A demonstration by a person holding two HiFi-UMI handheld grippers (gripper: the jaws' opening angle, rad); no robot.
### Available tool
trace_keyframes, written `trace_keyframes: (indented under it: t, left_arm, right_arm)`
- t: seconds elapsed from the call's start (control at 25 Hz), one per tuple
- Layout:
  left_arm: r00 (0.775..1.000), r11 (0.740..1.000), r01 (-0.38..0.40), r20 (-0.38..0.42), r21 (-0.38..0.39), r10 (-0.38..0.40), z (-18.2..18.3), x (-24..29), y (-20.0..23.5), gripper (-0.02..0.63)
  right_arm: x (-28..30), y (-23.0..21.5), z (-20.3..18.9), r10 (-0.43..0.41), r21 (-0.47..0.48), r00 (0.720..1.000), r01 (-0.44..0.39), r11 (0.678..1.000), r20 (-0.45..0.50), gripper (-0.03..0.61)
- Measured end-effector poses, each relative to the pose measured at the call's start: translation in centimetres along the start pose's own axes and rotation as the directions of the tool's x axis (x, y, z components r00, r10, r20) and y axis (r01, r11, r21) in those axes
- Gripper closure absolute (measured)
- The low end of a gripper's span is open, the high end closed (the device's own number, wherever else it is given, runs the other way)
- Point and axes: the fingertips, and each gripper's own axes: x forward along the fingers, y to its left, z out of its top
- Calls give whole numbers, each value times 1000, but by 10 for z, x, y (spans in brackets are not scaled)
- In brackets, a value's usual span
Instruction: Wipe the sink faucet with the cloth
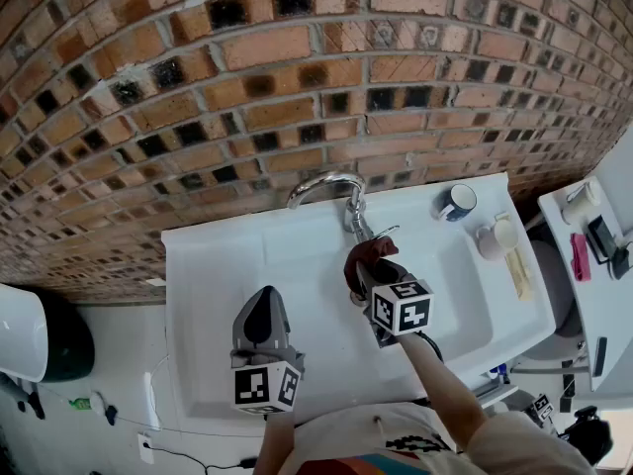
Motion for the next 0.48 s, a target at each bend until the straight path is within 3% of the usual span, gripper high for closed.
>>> trace_keyframes:
  t: [0.32, 0.48]
  left_arm:
    - [1000, 1000, 4, -17, -16, -4, -10, 16, 10, 609]
    - [1000, 1000, 2, -14, -23, -2, -11, 17, 11, 609]
  right_arm:
    - [-39, -31, 38, 12, -7, 1000, -12, 1000, -18, 532]
    - [-60, -50, 60, -10, 8, 1000, 10, 1000, 18, 531]
